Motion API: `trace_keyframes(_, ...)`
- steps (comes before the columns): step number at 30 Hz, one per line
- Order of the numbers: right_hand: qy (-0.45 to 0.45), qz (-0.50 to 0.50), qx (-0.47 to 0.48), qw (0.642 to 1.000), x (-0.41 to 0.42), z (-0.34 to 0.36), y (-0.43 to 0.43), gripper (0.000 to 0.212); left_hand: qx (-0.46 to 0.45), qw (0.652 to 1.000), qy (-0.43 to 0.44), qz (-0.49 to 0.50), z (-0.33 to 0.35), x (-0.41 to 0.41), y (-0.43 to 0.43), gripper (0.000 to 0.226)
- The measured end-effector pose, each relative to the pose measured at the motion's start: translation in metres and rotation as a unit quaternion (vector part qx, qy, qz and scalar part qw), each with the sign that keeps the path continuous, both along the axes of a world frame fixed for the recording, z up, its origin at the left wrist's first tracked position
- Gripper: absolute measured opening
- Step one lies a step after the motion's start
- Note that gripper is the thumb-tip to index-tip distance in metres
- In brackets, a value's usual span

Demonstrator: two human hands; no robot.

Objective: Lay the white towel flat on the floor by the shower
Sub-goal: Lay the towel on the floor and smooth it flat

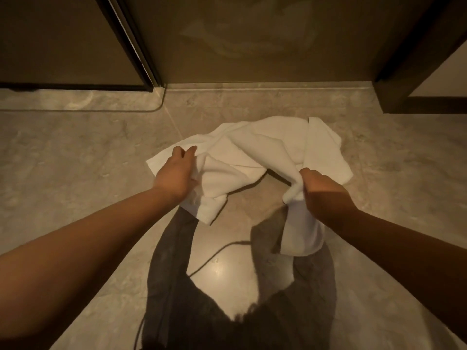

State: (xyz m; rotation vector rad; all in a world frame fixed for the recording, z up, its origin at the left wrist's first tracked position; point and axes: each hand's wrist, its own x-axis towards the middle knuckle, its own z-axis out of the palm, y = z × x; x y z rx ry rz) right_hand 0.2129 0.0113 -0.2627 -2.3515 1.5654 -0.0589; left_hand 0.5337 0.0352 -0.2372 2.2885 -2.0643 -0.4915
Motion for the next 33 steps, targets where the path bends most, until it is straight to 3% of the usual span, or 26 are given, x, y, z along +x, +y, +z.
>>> trace_keyframes(4, 0.104, 0.034, -0.02, 0.994, -0.014, 0.011, 0.007, 0.017, -0.008, 0.999, -0.049, -0.017, 0.008, 0.022, 0.011, 0.077)
trace_keyframes(12, 0.201, 0.085, -0.015, 0.976, -0.038, 0.015, 0.019, 0.014, 0.022, 0.983, -0.151, -0.098, 0.015, 0.036, 0.023, 0.067)
trace_keyframes(15, 0.156, 0.047, 0.007, 0.987, -0.033, 0.018, 0.015, 0.022, -0.002, 0.976, -0.18, -0.121, 0.016, 0.028, 0.019, 0.062)
trace_keyframes(19, 0.067, -0.007, 0.019, 0.998, -0.016, 0.022, 0.009, 0.045, -0.02, 0.992, -0.061, -0.112, 0.014, 0.01, 0.005, 0.043)
trace_keyframes(21, 0.06, 0.002, 0.025, 0.998, -0.006, 0.02, 0.008, 0.045, 0.017, 0.993, -0.054, -0.1, 0.007, 0.005, 0.0, 0.037)
trace_keyframes(24, 0.061, 0.043, 0.014, 0.997, 0.002, 0.015, 0.01, 0.048, 0.094, 0.993, -0.057, -0.051, -0.003, 0.005, -0.001, 0.047)
trace_keyframes(28, 0.101, 0.102, -0.009, 0.99, 0.005, 0.008, 0.016, 0.049, 0.132, 0.991, -0.021, -0.013, -0.016, 0.004, 0.005, 0.061)
trace_keyframes(33, 0.076, 0.07, 0.02, 0.994, 0.003, 0.001, 0.018, 0.021, 0.132, 0.99, -0.015, 0.052, -0.023, 0.003, 0.009, 0.114)
